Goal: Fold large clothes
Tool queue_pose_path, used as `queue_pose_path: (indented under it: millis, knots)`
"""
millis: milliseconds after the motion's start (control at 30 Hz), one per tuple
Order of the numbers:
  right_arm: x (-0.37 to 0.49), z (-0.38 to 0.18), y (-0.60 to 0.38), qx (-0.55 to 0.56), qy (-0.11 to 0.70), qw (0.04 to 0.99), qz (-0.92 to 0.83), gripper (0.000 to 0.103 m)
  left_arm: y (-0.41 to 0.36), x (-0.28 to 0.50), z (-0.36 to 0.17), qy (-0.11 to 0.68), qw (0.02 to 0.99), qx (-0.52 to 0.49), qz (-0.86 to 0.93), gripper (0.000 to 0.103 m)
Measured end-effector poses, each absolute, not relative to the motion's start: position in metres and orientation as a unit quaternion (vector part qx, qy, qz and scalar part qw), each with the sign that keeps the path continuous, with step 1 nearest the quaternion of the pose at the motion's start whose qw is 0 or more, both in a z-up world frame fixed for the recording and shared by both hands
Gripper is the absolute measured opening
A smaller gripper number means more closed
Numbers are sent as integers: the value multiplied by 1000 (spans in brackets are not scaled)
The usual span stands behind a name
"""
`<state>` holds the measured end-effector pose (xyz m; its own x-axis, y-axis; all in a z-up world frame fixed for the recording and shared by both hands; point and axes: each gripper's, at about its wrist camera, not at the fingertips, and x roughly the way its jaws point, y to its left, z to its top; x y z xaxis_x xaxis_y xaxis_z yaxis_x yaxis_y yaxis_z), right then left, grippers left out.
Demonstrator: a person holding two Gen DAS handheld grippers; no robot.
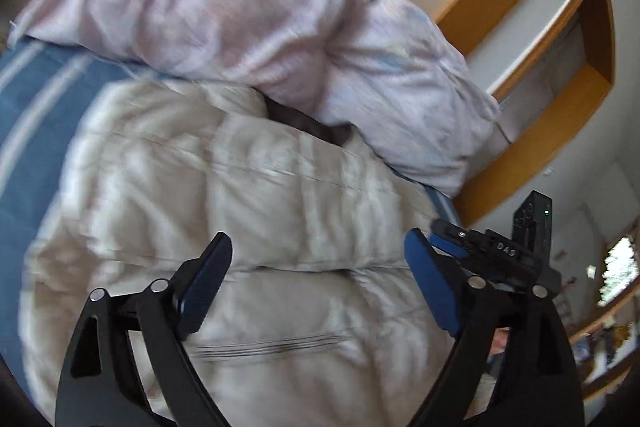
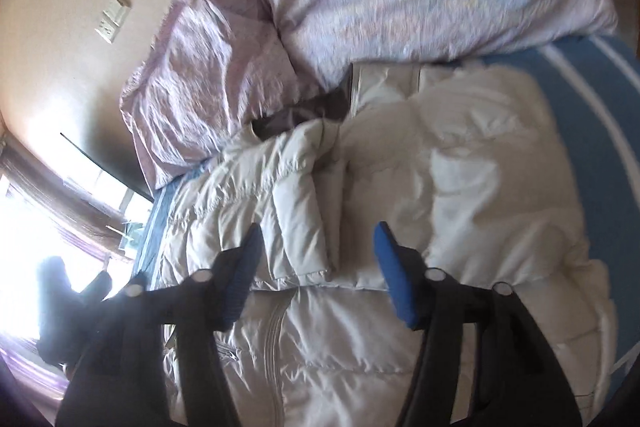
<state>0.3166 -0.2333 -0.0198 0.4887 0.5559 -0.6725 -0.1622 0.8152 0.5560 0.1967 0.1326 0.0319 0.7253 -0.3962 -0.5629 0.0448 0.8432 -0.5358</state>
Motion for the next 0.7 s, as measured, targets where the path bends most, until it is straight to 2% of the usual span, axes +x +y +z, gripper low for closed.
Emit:
queue_pose_path:
  millis: [167,200,233,333,433,567,667,700]
  knots:
    - [331,-44,-207,209,498,813,217,45,189,164,25,352,918,-181,11,92]
    - [333,-47,-202,204,501,812,217,37,196,159,23,358,921,-150,40,92]
    - [333,-49,-198,200,502,813,215,22,200,156,22,362,921,-133,56,92]
    - [325,-42,-196,189,472,838,196,11,212,144,16,371,919,-94,93,92]
    - [315,-33,-205,187,446,857,177,9,224,136,8,373,918,-89,106,92]
    - [319,-56,-201,153,482,853,128,10,228,130,-5,369,920,-70,115,92]
    - [319,-59,-190,103,481,863,112,14,227,133,-14,390,912,-69,108,92]
    - [317,-55,-189,95,477,867,106,19,228,133,-16,395,910,-73,105,92]
